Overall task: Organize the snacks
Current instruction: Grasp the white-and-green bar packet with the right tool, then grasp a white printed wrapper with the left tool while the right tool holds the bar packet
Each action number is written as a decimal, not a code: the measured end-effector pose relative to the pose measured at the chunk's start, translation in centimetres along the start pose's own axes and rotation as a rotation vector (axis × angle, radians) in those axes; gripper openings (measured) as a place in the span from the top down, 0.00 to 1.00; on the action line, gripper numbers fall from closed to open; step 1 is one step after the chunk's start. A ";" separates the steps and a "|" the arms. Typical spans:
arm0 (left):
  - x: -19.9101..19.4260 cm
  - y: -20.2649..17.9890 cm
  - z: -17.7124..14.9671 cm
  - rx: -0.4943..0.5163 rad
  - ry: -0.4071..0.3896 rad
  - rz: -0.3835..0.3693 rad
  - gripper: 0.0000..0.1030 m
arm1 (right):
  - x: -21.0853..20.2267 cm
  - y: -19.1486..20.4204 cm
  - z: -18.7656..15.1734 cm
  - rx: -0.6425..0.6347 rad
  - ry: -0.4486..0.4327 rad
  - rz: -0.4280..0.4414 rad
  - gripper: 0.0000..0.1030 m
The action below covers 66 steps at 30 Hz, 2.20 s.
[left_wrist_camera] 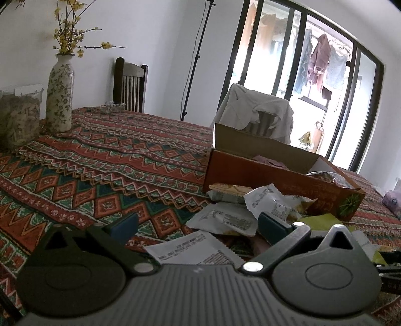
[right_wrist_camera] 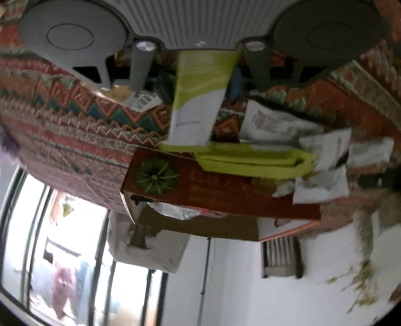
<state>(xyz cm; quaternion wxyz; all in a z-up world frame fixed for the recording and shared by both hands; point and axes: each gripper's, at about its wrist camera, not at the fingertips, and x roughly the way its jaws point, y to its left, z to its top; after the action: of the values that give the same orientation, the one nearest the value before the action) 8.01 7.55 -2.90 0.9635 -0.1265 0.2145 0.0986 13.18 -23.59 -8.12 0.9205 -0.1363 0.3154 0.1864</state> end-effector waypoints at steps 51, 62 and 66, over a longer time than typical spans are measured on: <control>3.9 -0.4 0.3 0.263 0.268 -0.001 0.15 | -1.3 -2.1 -1.4 0.153 -0.171 0.034 0.64; 1.7 -1.3 -0.6 0.244 0.205 -0.011 0.52 | -1.5 -2.0 -1.5 0.151 -0.183 0.037 0.64; 1.0 -1.3 -0.8 0.231 0.191 -0.017 0.60 | -1.7 -1.9 -1.6 0.144 -0.193 0.034 0.64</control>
<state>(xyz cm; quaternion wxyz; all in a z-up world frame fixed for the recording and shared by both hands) 8.87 6.27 -3.77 0.9477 -0.0256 0.3139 0.0527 11.91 -26.27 -8.02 0.9506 -0.0458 0.2403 0.1909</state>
